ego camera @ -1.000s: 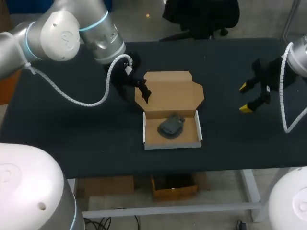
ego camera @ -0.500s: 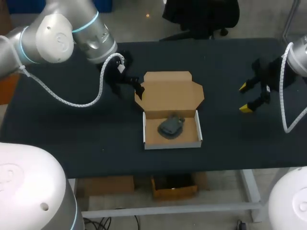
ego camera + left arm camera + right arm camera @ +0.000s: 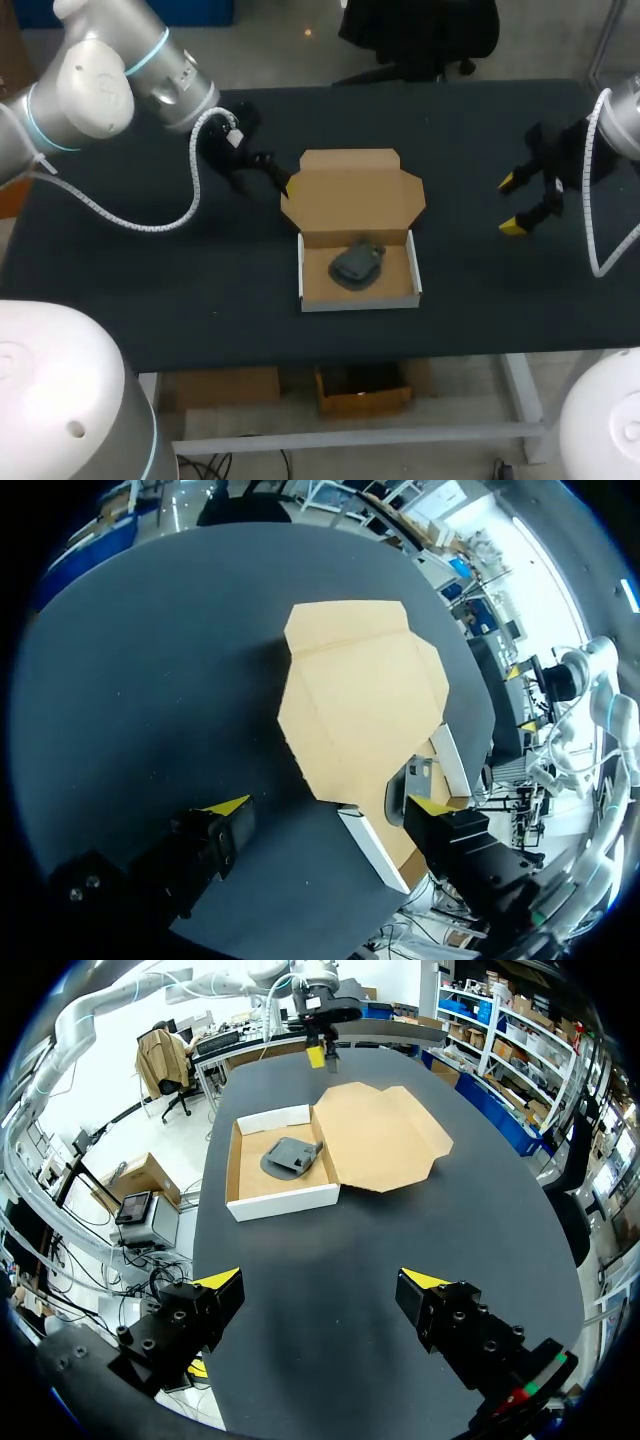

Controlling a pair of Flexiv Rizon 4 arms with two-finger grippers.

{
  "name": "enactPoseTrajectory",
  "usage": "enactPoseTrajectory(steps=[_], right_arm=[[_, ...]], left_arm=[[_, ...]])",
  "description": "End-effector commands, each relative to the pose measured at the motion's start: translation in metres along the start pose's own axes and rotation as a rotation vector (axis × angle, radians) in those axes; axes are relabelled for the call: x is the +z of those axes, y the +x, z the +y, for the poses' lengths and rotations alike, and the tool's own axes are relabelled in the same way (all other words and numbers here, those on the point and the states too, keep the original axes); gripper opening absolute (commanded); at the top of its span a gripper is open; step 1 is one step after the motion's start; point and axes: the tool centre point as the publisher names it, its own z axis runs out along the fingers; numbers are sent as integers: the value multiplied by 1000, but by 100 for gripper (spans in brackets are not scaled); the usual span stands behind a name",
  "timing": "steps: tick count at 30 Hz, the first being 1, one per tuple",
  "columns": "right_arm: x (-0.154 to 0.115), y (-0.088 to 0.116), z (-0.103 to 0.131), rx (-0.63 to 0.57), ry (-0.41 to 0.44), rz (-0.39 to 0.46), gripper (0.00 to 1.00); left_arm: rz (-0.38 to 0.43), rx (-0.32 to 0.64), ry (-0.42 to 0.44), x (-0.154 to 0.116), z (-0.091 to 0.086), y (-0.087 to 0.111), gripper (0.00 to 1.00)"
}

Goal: Assemble the packaging by folding the flat box into shape, placing the metal phone stand inside, and closing the box properly

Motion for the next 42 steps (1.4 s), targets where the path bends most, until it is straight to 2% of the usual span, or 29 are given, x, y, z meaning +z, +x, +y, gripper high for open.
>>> enactPoseTrajectory(steps=[1, 14, 21, 29, 33, 37, 38, 39, 42], right_arm=[[-1, -3, 5, -13, 7, 10, 100], [-11, -17, 20, -64, 35, 16, 100], [-14, -30, 31, -101, 60, 31, 100], [-18, -44, 44, -135, 75, 39, 100], [-19, -49, 47, -144, 78, 40, 100], [-21, -53, 51, -153, 84, 44, 100], [-21, -55, 52, -155, 87, 45, 100], [-21, -56, 53, -156, 90, 46, 100], [-21, -58, 54, -157, 94, 46, 100]], left_arm=[[69, -8, 13, 8, -6, -9, 100], [190, -19, 38, 20, -12, -17, 100], [298, -11, 52, 29, -18, -15, 100], [371, -2, 74, 45, -26, -9, 100], [399, 1, 83, 50, -30, -7, 86], [417, 3, 92, 53, -33, -4, 82], [424, 5, 94, 54, -33, -3, 73], [430, 6, 95, 54, -34, -2, 70], [444, 12, 95, 56, -34, 2, 71]])
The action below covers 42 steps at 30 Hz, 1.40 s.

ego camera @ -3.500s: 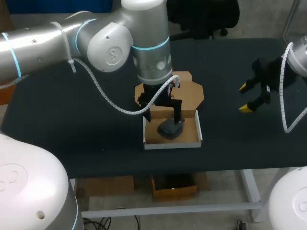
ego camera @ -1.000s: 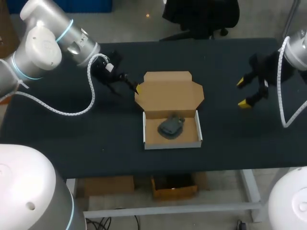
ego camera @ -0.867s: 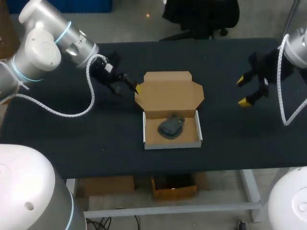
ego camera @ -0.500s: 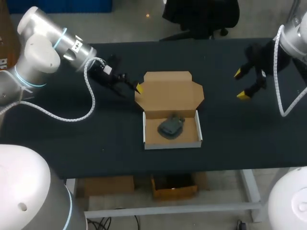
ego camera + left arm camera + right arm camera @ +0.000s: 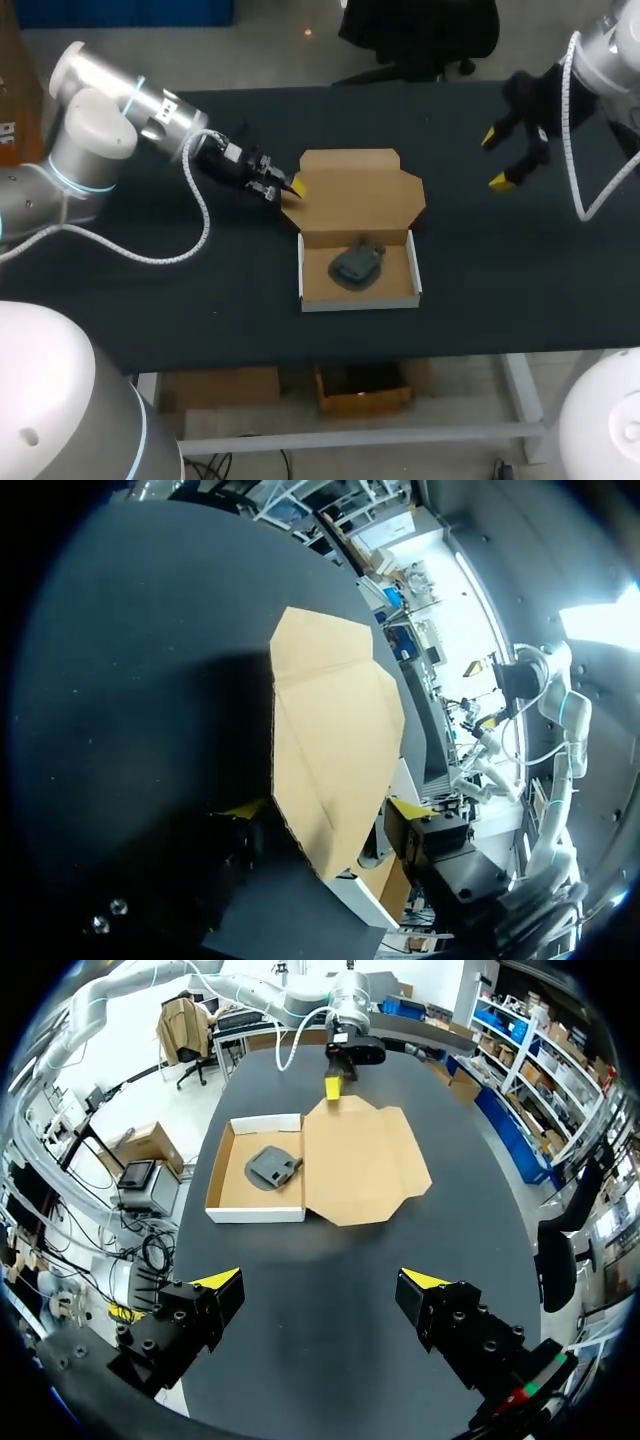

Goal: Assemble the packaging by folding the flat box into shape, placing the metal phone stand inside, and closing the box properly

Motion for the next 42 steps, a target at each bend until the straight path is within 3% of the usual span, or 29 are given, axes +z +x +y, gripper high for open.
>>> enactPoseTrajectory(steps=[1, 16, 34, 42], right_arm=[[-1, -6, 3, 1, 9, 25, 100], [0, -15, 14, -22, 40, 34, 100], [-2, -13, 21, -42, 53, 33, 100], [-4, -12, 24, -49, 58, 31, 100]], left_arm=[[29, 4, -4, 7, -3, -1, 71], [64, 77, -3, 11, 3, 16, 31], [62, 166, 12, 9, 5, 30, 8], [58, 202, 28, 9, 5, 31, 7]])
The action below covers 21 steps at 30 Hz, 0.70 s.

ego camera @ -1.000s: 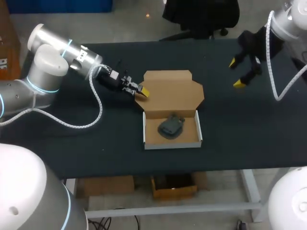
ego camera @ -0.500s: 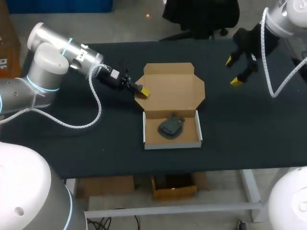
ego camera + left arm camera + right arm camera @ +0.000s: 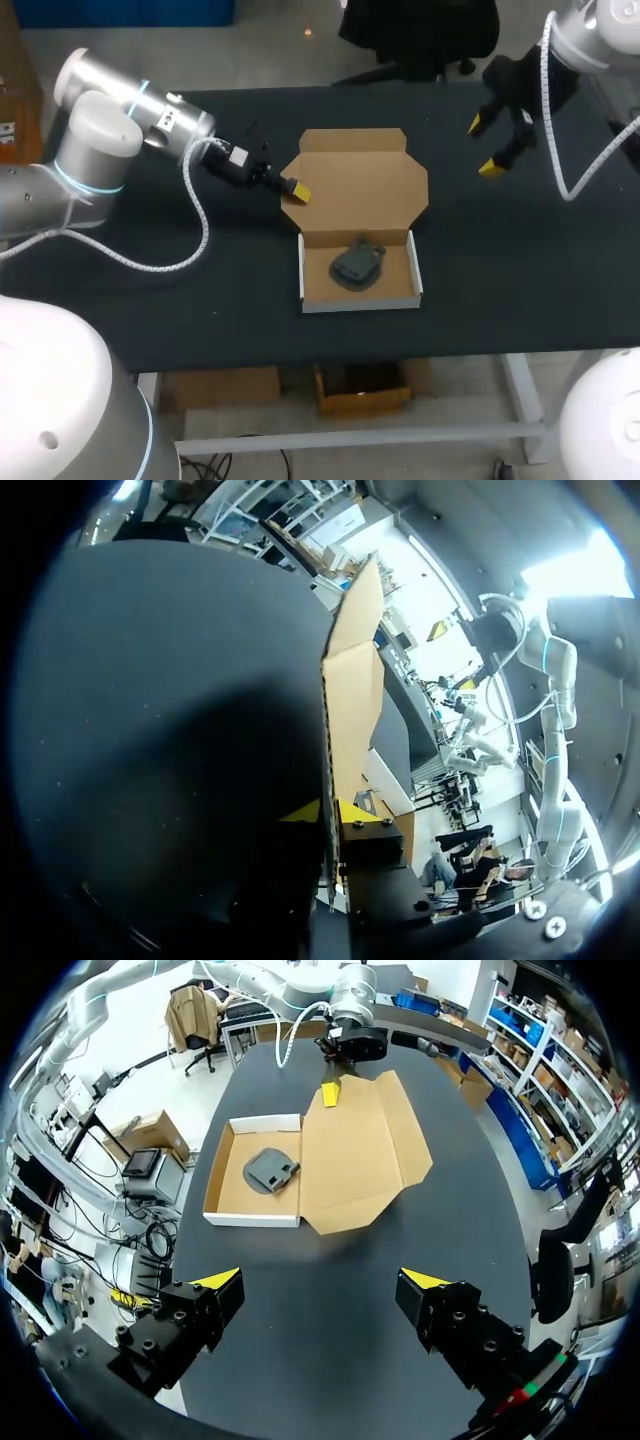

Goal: Assemble the packaging by folding the flat box into shape, placing the metal phone stand inside, and closing the box properly

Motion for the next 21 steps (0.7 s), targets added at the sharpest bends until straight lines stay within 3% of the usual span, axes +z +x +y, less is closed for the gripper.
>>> enactPoseTrajectory(steps=[1, 8, 21], right_arm=[[-2, 2, 2, -1, 2, 1, 100], [-2, 2, 3, -5, 7, 3, 100], [-3, 4, 3, 2, 16, 7, 100]], left_arm=[[-4, 8, 10, 1, 2, 1, 8], [-3, 28, 15, 1, 0, 1, 18], [18, 67, 40, 2, -6, -2, 7]])
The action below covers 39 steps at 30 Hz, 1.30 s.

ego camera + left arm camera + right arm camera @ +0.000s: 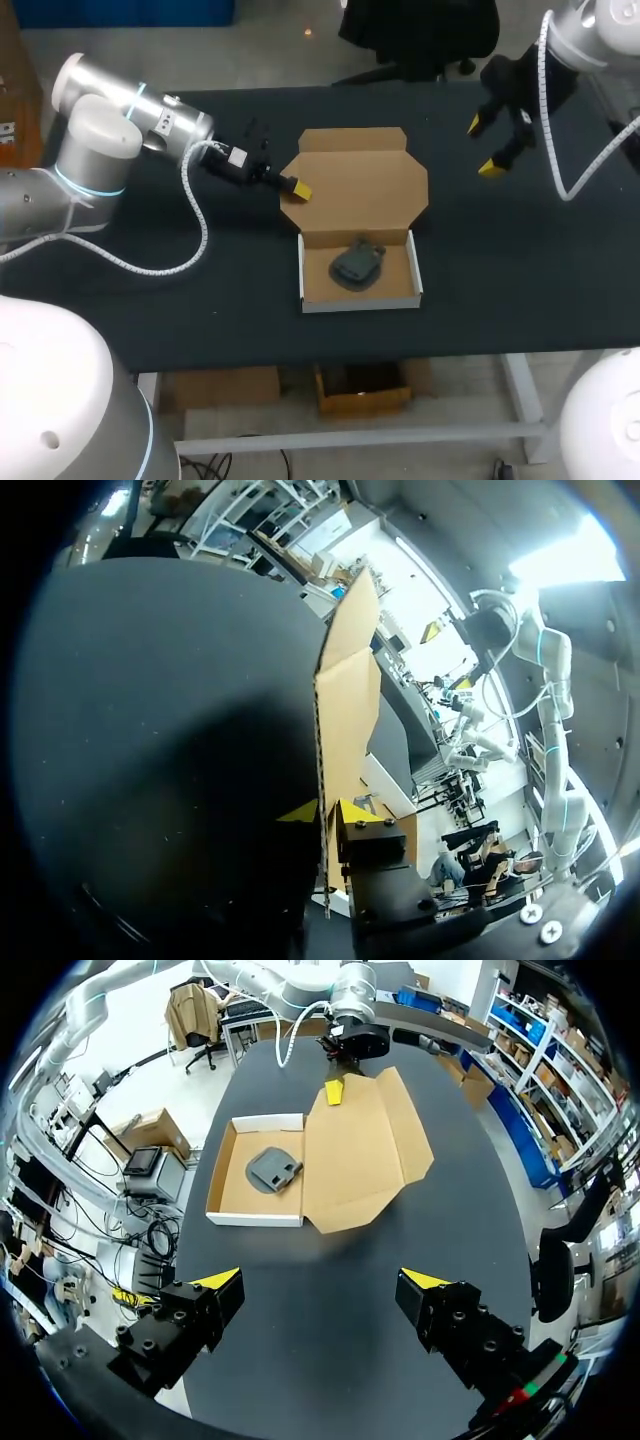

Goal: Assemble the packaging by folding the flat box into shape, placing the metal phone stand inside, and closing the box properly

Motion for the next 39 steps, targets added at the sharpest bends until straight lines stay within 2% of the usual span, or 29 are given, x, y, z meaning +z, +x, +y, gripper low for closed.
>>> enactPoseTrajectory(steps=[1, 3, 18, 29, 39], right_arm=[[-1, 0, 0, 1, 1, 3, 100], [-2, 1, 0, 2, 3, 3, 100], [-6, 1, 3, 5, 12, -1, 100], [-20, -4, 22, -36, 40, -12, 100], [-30, -36, 50, -87, 110, -4, 100]], left_arm=[[11, 11, 9, 2, -1, -3, 5], [16, 26, 16, 2, -1, -4, 0], [76, 223, 29, -4, -3, 2, 0], [76, 223, 29, -4, -3, 2, 0], [76, 223, 29, -4, -3, 2, 0]])
